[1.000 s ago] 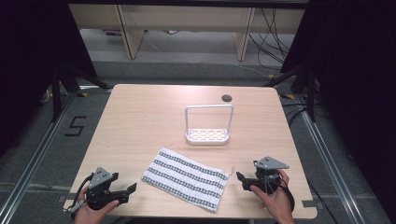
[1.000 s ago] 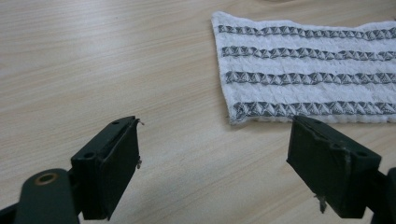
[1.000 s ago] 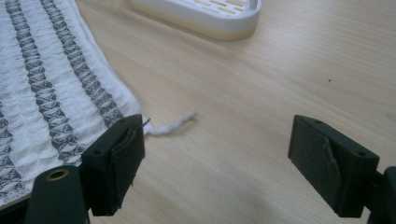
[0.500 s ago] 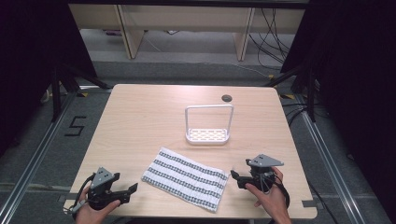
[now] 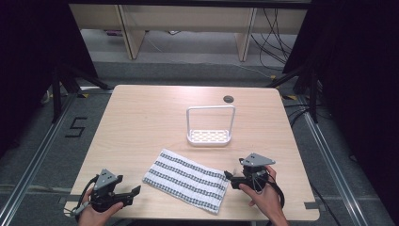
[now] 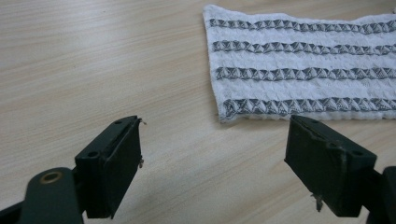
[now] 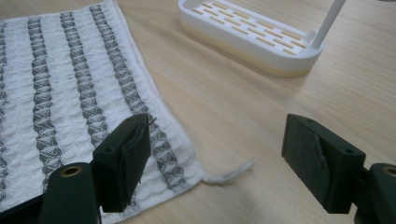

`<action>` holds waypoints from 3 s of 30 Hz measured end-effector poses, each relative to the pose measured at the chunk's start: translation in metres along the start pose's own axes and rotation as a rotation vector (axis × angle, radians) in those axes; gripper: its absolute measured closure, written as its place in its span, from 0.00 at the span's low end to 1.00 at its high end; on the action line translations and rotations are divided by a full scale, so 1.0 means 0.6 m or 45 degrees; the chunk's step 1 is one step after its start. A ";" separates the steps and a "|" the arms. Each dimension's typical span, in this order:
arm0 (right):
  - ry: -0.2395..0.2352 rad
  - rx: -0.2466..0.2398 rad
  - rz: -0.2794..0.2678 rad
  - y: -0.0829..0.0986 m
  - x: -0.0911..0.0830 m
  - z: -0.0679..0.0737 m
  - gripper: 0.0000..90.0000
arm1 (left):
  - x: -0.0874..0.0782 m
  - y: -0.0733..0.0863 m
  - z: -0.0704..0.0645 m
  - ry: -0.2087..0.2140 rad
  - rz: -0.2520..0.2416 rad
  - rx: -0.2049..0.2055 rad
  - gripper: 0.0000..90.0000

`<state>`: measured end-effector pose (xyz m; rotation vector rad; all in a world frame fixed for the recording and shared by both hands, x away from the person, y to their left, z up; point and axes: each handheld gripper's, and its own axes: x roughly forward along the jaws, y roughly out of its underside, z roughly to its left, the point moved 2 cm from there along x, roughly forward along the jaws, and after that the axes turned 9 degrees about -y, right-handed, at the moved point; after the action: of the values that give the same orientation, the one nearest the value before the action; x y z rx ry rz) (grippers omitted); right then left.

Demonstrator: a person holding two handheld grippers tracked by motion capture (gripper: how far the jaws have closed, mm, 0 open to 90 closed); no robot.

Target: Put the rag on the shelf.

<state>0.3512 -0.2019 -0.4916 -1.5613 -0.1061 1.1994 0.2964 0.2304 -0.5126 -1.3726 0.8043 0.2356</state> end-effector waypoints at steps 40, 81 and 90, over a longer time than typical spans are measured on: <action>-0.180 -0.199 0.073 -0.096 0.109 0.058 0.35 | 0.019 -0.015 -0.030 0.032 -0.025 -0.018 0.22; -0.304 -0.307 0.329 -0.226 0.343 0.120 0.56 | 0.071 -0.038 -0.052 0.059 0.104 0.090 0.39; -0.311 -0.272 0.381 -0.224 0.357 0.121 0.57 | 0.080 -0.039 -0.053 0.058 0.196 0.159 0.42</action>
<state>0.4696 0.0322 -0.5116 -1.6484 -0.1687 1.6587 0.3329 0.1813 -0.5239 -1.2039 0.9484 0.2704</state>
